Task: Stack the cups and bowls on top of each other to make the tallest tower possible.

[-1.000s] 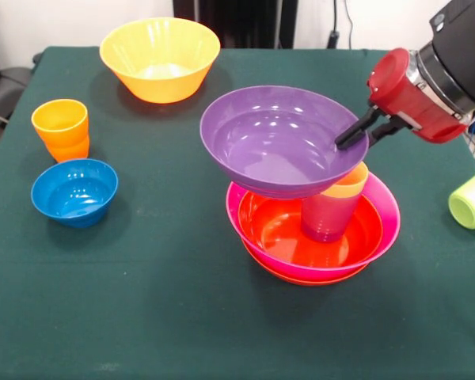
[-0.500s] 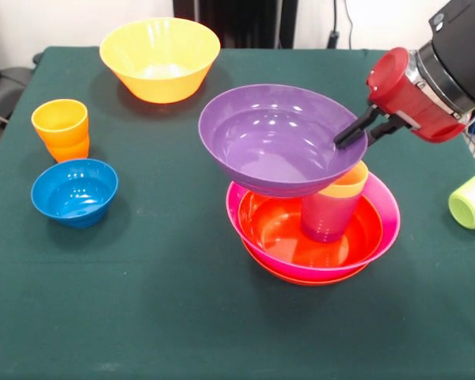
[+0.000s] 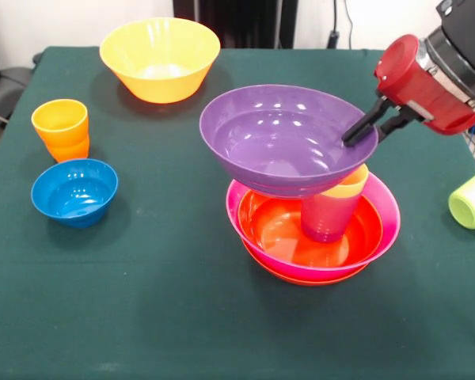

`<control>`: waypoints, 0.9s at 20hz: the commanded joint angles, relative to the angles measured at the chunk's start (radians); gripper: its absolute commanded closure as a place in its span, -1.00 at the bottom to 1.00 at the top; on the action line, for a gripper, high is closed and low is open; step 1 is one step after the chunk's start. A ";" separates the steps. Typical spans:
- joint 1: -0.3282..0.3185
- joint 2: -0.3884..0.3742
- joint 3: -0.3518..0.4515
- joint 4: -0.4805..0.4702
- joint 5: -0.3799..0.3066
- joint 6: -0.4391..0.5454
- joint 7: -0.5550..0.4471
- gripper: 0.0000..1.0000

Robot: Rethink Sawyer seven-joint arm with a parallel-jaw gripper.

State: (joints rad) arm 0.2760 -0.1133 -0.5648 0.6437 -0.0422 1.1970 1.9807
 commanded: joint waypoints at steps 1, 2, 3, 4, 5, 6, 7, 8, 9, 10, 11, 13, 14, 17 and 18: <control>-0.015 -0.054 0.126 0.112 0.020 -0.081 0.063 1.00; -0.017 -0.057 0.129 0.117 0.023 -0.084 0.057 1.00; -0.018 -0.062 0.133 0.127 0.025 -0.092 0.058 1.00; -0.019 -0.064 0.134 0.131 0.026 -0.096 0.056 1.00; -0.019 -0.068 0.135 0.139 0.025 -0.106 0.052 1.00; -0.020 -0.069 0.137 0.143 0.025 -0.111 0.051 1.00; -0.022 -0.073 0.142 0.149 0.028 -0.121 0.047 1.00; -0.023 -0.075 0.145 0.152 0.029 -0.125 0.045 1.00; -0.026 -0.076 0.152 0.154 0.034 -0.128 0.041 1.00; -0.028 -0.078 0.156 0.156 0.036 -0.130 0.038 1.00; -0.031 -0.081 0.165 0.162 0.042 -0.135 0.034 1.00; -0.035 -0.083 0.172 0.164 0.048 -0.137 0.033 1.00; -0.035 -0.082 0.172 0.163 0.049 -0.136 0.035 1.00; -0.030 -0.073 0.159 0.147 0.041 -0.116 0.045 1.00; -0.028 -0.070 0.155 0.143 0.038 -0.113 0.046 1.00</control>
State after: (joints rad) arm 0.2608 -0.1886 -0.5321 0.7157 -0.0119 1.1118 1.9807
